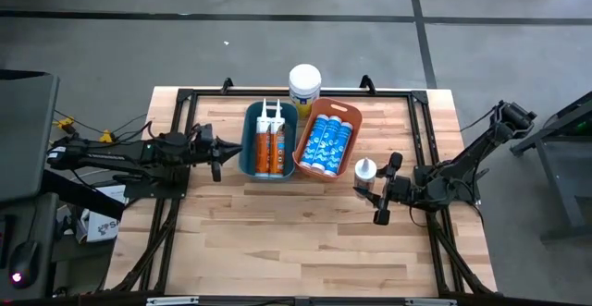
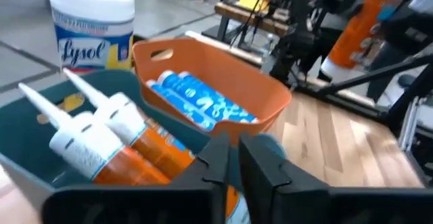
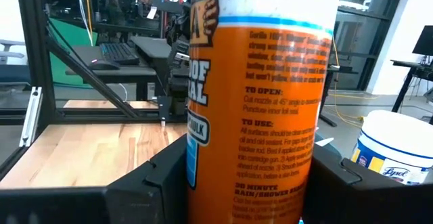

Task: Pick & place silicon tubes, Sealant and Lysol wipes
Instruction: Put the orange sealant into the blue bin

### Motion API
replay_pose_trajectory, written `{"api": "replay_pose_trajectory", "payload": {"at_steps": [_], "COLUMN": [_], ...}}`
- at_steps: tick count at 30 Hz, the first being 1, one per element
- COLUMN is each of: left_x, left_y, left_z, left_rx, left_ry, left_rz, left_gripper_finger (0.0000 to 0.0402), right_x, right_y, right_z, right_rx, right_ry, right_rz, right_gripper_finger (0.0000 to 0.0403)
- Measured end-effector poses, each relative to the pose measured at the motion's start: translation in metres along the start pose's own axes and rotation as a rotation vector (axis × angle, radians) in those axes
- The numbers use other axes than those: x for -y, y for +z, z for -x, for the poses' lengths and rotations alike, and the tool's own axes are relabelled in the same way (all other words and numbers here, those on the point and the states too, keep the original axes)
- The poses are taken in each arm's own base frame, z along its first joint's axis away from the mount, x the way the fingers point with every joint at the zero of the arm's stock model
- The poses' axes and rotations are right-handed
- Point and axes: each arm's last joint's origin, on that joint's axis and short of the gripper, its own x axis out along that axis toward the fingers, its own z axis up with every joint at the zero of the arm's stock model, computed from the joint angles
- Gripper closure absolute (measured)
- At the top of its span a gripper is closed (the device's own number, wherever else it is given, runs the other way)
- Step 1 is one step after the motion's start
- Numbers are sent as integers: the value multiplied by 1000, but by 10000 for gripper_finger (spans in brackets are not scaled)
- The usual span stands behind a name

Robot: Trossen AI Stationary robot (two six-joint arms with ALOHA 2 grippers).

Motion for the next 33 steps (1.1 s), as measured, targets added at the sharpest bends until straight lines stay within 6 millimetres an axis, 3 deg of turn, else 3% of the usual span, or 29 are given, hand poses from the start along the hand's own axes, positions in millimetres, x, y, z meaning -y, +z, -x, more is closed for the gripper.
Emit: {"api": "replay_pose_trajectory", "payload": {"at_steps": [7,12,15,22,33], "left_x": [8,16,22,37,63], "left_y": [8,13,17,26,56], "left_z": [-10,-26,-35,-57,-104], "left_rx": [70,151,219,282,286], "left_ry": [-108,-152,-224,-391,-446], "left_rz": [-34,-33,-82,-178,-244], "left_gripper_finger": [256,153,116,107,108], "right_x": [3,9,13,21,31], "right_y": [1,-1,-3,-6,-14], "right_z": [-4,-18,-29,-51,-72], "right_rx": [11,20,37,105,140], "right_ry": [11,26,53,121,153], "right_rz": [-32,-46,-48,-76,-128], "right_gripper_finger": [205,205,205,205,205]}}
